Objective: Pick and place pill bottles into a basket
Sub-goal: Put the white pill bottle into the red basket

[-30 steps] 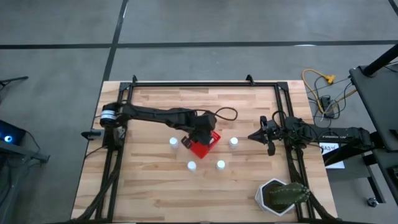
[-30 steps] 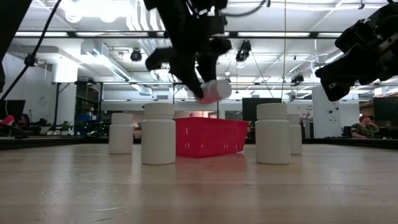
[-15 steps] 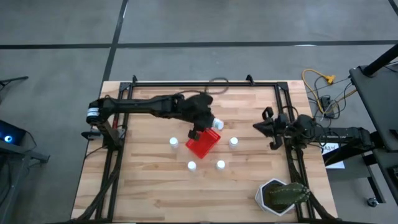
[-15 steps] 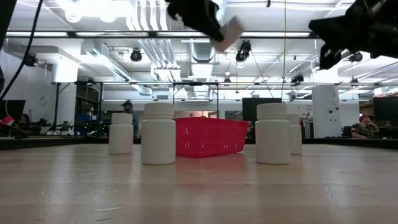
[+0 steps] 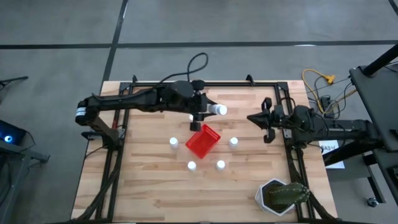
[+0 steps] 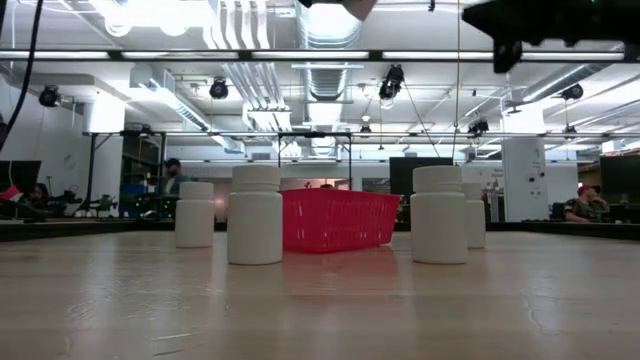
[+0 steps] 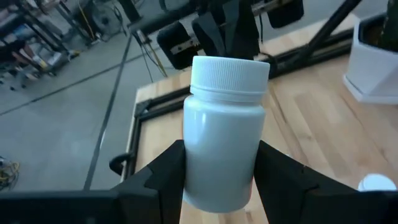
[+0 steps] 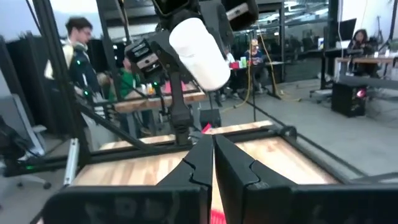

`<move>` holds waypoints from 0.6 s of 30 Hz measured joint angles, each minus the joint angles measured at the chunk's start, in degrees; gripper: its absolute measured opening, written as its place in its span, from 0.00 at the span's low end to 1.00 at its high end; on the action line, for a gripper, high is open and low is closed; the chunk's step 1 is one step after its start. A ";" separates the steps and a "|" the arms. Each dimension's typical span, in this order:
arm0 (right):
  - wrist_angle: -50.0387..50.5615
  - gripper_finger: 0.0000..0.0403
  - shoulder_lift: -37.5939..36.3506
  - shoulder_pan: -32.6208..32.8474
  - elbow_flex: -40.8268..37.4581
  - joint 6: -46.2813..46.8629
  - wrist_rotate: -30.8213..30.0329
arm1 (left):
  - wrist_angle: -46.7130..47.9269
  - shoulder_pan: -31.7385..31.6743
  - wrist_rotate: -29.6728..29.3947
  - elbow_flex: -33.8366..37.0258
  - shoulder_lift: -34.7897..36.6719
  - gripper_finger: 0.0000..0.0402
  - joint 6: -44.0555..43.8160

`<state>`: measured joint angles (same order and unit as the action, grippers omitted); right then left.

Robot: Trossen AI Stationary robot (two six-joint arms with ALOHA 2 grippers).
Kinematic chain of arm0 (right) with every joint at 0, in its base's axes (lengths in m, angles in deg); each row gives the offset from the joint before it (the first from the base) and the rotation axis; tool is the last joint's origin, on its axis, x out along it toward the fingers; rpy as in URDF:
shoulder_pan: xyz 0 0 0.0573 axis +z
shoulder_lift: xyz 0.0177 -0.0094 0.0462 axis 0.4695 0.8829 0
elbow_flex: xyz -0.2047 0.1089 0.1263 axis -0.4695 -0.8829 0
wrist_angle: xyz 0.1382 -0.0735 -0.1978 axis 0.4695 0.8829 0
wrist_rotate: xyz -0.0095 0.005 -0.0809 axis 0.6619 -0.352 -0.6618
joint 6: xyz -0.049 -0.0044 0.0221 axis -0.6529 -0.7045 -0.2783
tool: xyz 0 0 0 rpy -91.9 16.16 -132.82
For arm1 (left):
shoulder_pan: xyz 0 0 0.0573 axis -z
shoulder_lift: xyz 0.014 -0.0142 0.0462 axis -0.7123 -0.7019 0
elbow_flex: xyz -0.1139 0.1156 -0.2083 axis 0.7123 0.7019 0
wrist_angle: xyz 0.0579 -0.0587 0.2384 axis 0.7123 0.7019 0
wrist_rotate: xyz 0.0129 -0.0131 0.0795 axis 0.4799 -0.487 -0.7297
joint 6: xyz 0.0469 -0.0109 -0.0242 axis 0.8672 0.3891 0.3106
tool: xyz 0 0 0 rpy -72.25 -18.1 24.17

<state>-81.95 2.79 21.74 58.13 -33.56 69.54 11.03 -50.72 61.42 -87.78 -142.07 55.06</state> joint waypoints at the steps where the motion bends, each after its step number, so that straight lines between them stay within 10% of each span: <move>1: 1.07 0.02 1.85 0.00 2.09 -0.48 -0.06 | 0.08 0.00 0.00 0.27 0.27 0.37 -0.07; 18: 28.62 0.02 23.81 0.00 34.45 -10.16 -7.81 | -0.60 -1.89 0.96 0.63 0.38 0.37 -2.83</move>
<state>-53.33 26.59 21.74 92.58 -43.72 61.73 10.43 -52.61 62.38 -87.14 -141.70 52.23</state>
